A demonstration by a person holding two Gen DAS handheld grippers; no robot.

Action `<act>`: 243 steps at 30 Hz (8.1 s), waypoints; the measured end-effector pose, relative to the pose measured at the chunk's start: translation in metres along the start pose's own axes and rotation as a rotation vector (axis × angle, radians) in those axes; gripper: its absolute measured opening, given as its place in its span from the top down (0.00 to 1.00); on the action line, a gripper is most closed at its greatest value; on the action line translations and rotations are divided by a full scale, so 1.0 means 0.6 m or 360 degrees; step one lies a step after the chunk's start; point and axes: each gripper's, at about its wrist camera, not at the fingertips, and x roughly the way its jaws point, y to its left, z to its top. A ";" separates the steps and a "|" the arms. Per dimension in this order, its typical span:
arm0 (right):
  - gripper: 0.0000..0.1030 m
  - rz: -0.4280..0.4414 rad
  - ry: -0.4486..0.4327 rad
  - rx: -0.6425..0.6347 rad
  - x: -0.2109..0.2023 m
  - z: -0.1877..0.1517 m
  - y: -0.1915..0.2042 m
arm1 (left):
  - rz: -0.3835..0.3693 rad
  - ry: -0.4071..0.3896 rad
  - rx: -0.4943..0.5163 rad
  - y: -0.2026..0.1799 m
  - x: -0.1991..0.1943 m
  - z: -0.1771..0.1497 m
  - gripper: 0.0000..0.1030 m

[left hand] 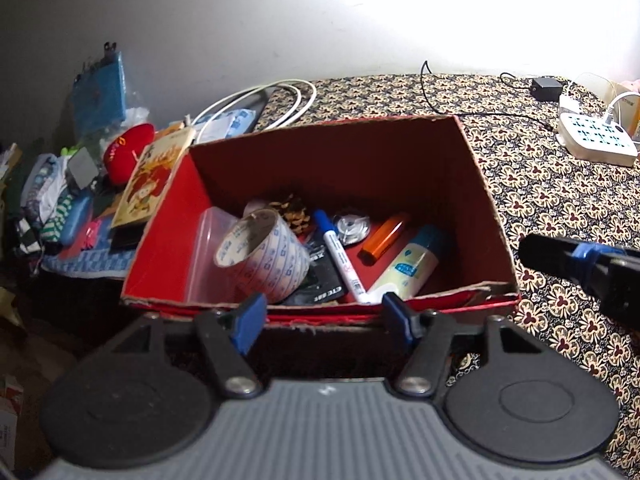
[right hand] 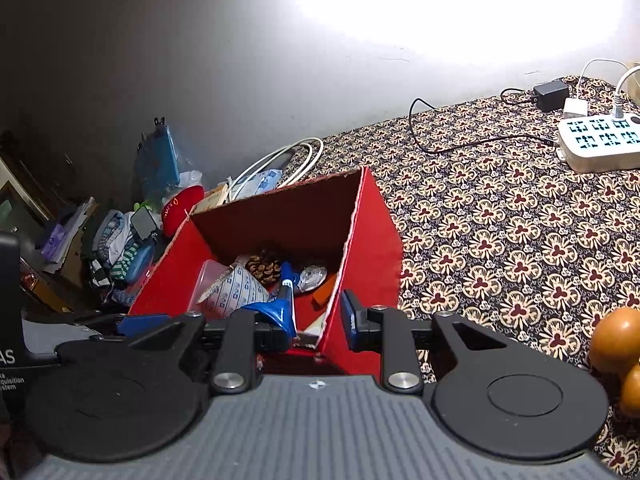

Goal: Organize rigid objects
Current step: 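Move the right gripper from the red box back to the brown gourd, then close the right gripper around the neck of the brown gourd, then lift the gourd with the right gripper and carry it over the red box, then lower the gourd into the red box and open the right gripper, then withdraw both grippers back from the red box over the table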

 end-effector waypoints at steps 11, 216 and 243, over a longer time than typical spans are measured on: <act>0.92 -0.0031 0.0029 0.0029 -0.020 -0.041 -0.015 | 0.0082 0.0012 0.0004 -0.018 -0.015 -0.030 0.36; 0.85 -0.0390 -0.0108 -0.0002 -0.091 0.005 -0.057 | -0.0203 -0.0095 0.0261 -0.132 -0.037 -0.005 0.42; 0.83 -0.0678 0.0044 0.0159 -0.159 -0.044 -0.174 | -0.0225 0.0038 0.0289 -0.267 -0.061 -0.048 0.41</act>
